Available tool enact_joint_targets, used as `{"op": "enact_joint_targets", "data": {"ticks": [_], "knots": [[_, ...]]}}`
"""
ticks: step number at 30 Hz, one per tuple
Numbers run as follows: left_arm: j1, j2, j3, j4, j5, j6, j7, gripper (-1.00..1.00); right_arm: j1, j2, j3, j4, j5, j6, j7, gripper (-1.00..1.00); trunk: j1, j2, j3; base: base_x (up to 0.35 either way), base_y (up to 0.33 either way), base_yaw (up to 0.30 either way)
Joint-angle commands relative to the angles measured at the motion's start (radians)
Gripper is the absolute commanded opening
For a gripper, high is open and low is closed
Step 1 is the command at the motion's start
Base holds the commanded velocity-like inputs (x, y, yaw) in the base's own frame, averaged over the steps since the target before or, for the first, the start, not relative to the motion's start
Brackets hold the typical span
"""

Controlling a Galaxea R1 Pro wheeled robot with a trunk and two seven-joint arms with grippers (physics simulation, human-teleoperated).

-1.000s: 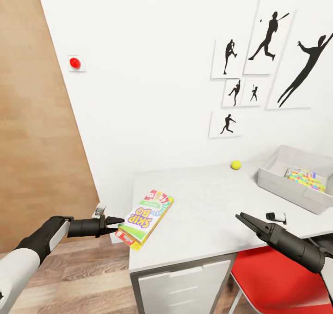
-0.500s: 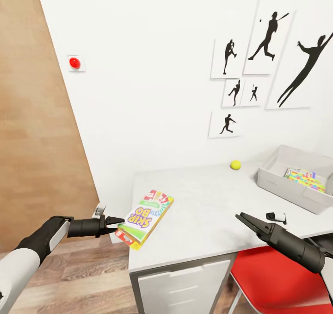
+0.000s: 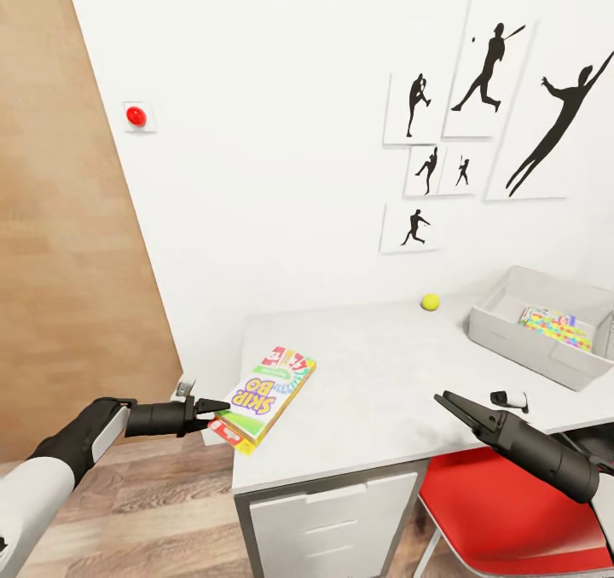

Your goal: Put all the toys in the child's room - the three board games (two on the bed and one on the table), the two jigsaw puzzles on the table, and the tennis ball on the table - inside the toy box on the table in the child's room.

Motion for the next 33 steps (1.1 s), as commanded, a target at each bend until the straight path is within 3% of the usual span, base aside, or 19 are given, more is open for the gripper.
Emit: {"op": "enact_joint_targets", "data": {"ticks": [1,29,30,33], "knots": [[-0.001,0.001,-0.005,0.000,0.006,0.007,-0.001,1.00,-0.001,0.000,-0.001,0.000,0.000,0.004,0.003,1.00,0.000,-0.001,-0.001,-0.002,-0.002,0.000],[-0.001,0.001,-0.005,0.000,0.006,0.007,-0.002,1.00,-0.001,0.000,-0.001,0.000,0.000,0.004,0.003,1.00,0.000,-0.001,-0.001,0.015,-0.022,0.000],[-0.001,0.001,-0.005,0.000,0.006,0.007,-0.002,-1.00,-0.001,0.000,-0.001,0.000,0.000,0.004,0.003,1.00,0.000,-0.001,-0.001,0.000,0.000,0.000],[-0.001,0.001,-0.006,0.000,0.006,0.007,-0.002,-1.00,-0.001,0.000,-0.001,0.000,0.000,0.004,0.003,1.00,0.000,-0.001,-0.001,0.000,0.000,0.000]]}}
